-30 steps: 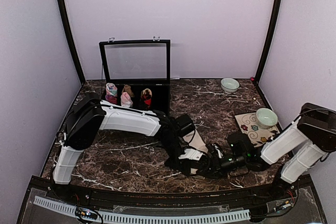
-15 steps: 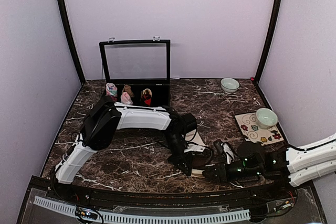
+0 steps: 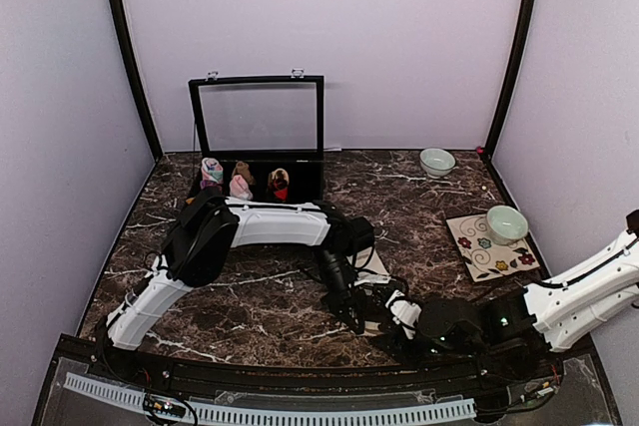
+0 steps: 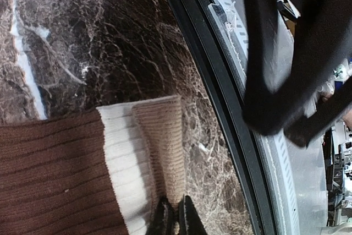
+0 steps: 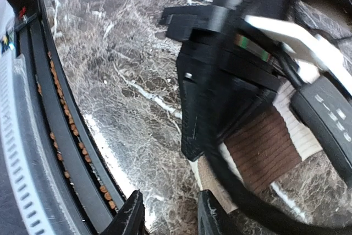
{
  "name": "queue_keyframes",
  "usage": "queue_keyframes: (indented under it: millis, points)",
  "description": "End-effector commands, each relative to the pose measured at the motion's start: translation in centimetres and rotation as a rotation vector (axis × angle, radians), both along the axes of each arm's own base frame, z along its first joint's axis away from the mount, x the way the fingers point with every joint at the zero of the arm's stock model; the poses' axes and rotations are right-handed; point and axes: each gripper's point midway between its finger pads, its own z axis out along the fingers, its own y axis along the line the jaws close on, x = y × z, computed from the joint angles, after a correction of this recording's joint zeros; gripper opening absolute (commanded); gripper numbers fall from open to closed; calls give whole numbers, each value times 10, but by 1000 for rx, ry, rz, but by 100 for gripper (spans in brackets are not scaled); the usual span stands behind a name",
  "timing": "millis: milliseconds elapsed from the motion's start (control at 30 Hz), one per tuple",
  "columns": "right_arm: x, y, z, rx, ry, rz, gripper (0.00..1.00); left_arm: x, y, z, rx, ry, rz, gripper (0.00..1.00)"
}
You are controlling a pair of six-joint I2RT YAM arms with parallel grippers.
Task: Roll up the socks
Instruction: Roll the sock at the center of the board.
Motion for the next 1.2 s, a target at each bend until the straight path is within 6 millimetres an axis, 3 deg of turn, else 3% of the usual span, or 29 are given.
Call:
queue_keyframes:
  millis: [0, 267, 533, 767, 967, 1167]
  points:
    - [6, 15, 5, -112, -211, 87, 31, -2, 35, -57, 227, -33, -25, 0]
    - [7, 20, -10, -200, -311, 181, 28, 3, 38, -71, 282, -24, -25, 0]
    - [16, 19, -19, -187, -345, 163, 26, 3, 39, -74, 314, -5, -19, 0]
    - [25, 18, -38, -198, -316, 148, 19, 7, 56, -81, 371, -40, -50, 0]
    - [27, 23, -39, -178, -303, 159, 17, 3, 78, -85, 424, -28, -107, 0]
    - [24, 24, -52, -180, -256, 174, 15, 7, 82, -85, 422, -48, -113, 0]
